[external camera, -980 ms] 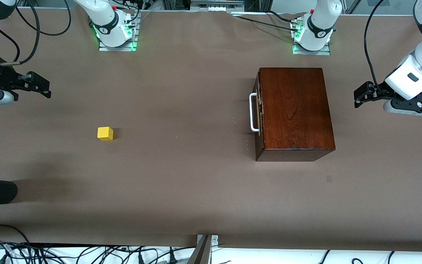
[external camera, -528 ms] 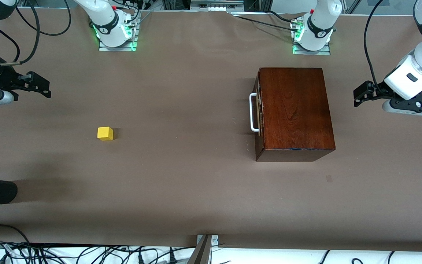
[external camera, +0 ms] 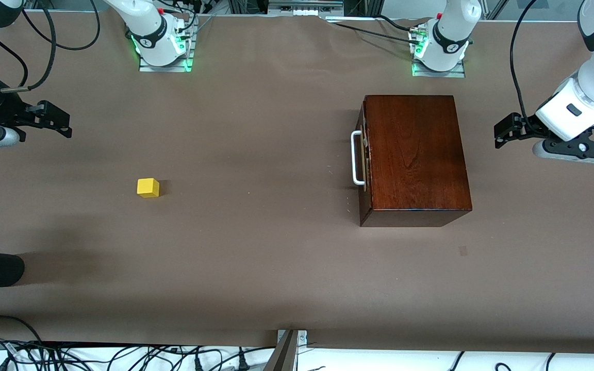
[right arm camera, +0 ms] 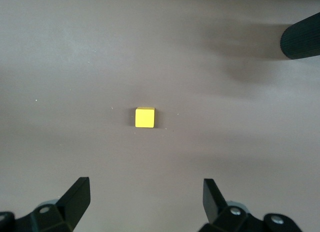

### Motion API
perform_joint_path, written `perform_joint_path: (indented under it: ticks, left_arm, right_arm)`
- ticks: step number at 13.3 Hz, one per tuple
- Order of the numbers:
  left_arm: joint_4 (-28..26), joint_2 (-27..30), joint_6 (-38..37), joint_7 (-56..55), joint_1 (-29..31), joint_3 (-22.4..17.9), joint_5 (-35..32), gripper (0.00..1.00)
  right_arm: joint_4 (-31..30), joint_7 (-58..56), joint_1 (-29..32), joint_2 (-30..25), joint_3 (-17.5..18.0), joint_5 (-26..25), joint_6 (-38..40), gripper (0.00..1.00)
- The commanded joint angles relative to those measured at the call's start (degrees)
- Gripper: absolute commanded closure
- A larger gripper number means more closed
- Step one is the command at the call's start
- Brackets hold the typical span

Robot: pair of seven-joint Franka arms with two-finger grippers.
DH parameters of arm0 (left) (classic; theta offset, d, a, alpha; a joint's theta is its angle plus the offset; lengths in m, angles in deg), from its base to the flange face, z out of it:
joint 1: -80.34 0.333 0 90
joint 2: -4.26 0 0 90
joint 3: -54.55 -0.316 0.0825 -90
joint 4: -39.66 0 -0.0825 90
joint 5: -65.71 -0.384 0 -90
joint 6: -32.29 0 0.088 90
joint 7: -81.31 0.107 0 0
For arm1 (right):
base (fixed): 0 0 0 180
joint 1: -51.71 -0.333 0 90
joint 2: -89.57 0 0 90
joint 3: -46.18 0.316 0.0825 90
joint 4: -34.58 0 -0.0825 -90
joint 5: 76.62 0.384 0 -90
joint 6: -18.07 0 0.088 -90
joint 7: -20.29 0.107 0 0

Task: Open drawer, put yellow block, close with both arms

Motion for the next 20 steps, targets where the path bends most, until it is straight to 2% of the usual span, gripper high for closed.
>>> perform_joint_path:
  ticks: [1, 6, 9, 12, 13, 15, 18, 20]
  left_arm:
    - [2.28, -1.29, -1.72, -0.09, -0.17, 0.22, 0.70, 0.00]
    - [2.19, -2.26, -1.72, -0.09, -0.17, 0.22, 0.61, 0.00]
    - [2.11, -2.52, -1.72, -0.35, -1.05, 1.54, 1.22, 0.00]
    - [2.46, -4.19, -0.93, -3.15, -6.13, 2.94, 1.31, 0.00]
    - [4.72, -5.59, -0.93, -7.43, -8.06, 3.12, 1.31, 0.00]
    - [12.71, -11.81, -1.02, -17.10, -13.94, 3.03, 0.88, 0.00]
    - [17.91, -18.94, -0.84, -28.71, -19.85, 3.03, 0.78, 0.00]
    - [20.64, -22.72, -0.66, -31.38, -22.04, 2.94, 0.61, 0.00]
  right_arm:
    - [1.68, -0.40, 0.51, 0.75, 0.29, -0.58, 0.86, 0.00]
    - [1.68, -0.40, 0.51, 0.75, 0.29, -0.58, 0.86, 0.00]
    - [1.68, -0.40, 0.51, 0.75, 0.29, -0.58, 0.86, 0.00]
    - [1.68, -0.40, 0.51, 0.75, 0.29, -0.58, 0.86, 0.00]
    - [1.68, -0.40, 0.51, 0.75, 0.29, -0.58, 0.86, 0.00]
    - [1.68, -0.40, 0.51, 0.75, 0.29, -0.58, 0.86, 0.00]
    - [1.68, -0.40, 0.51, 0.75, 0.29, -0.58, 0.85, 0.00]
    - [1.68, -0.40, 0.51, 0.75, 0.29, -0.58, 0.86, 0.00]
